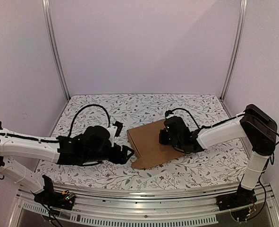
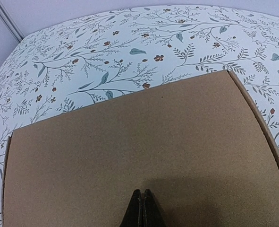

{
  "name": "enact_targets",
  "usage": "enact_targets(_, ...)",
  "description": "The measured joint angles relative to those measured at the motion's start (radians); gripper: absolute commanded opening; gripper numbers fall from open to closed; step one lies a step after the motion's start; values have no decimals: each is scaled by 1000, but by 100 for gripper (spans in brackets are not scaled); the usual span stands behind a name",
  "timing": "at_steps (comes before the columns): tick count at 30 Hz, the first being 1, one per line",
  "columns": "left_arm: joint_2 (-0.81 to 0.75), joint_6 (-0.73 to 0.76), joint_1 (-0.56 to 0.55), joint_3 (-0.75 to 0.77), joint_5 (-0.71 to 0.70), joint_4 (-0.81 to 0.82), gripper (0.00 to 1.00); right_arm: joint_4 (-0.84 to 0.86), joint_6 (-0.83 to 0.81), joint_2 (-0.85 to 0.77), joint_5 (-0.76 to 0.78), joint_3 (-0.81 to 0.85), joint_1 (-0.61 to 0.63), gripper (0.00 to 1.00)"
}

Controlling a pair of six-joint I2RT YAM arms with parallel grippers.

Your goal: Fold the paper box

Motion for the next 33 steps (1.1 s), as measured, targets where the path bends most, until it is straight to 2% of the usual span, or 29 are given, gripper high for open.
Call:
enact_targets(6, 113, -38, 80, 24, 137, 9, 78, -86, -47, -60, -3, 0, 0, 19)
enact_targets(11, 141, -59, 141, 43, 195, 35, 80, -183, -108, -163, -24, 14, -12, 35)
enact_targets(17, 203, -84, 196, 80, 268, 65, 80, -274, -187, -286, -84, 31, -85, 63)
enact_targets(19, 225, -91, 212, 95, 278, 68, 81, -303, -215, -309, -114, 34, -128, 69)
enact_targets(26, 314, -119, 271, 160, 322, 69, 77, -375, -261, -299, -312, 51, -313, 72)
enact_targets(33, 396, -153, 291, 187, 361, 69, 69, -394, -242, -177, -518, 99, -407, 62)
